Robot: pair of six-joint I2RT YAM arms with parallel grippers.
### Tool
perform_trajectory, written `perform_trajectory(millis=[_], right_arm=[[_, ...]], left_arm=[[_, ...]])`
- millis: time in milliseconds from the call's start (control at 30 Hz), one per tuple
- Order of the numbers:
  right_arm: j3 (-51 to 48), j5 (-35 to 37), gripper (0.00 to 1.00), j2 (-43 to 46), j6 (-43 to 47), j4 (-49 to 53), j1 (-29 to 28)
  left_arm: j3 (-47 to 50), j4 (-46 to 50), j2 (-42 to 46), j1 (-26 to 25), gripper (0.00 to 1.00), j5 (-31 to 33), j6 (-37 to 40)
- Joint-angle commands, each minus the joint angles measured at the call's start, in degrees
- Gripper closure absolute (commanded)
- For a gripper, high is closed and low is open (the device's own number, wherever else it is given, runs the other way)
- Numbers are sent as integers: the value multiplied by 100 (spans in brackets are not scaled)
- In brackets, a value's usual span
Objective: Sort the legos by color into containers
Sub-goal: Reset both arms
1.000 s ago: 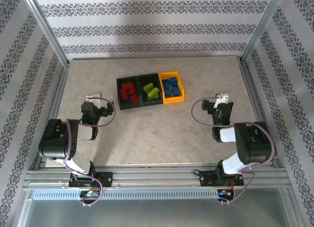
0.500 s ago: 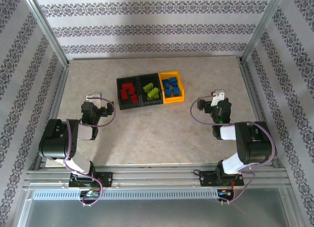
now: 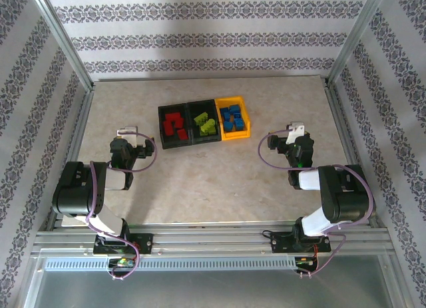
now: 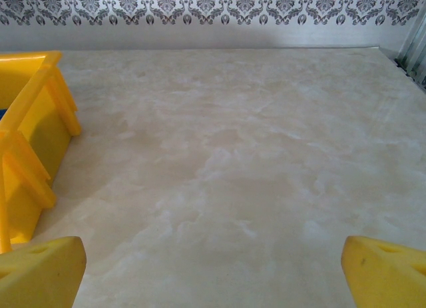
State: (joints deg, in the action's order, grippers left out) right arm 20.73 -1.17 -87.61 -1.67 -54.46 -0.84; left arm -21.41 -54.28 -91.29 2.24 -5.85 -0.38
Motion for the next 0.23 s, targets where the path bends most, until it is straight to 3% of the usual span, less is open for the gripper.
perform_trajectory(millis=[0, 200], right_arm=[[63, -15, 2, -3, -13, -21, 49], [71, -6, 2, -1, -15, -12, 49]], left_arm=[[-92, 22, 5, -57, 1, -92, 55], [-82, 14, -3, -57, 0, -66, 56]])
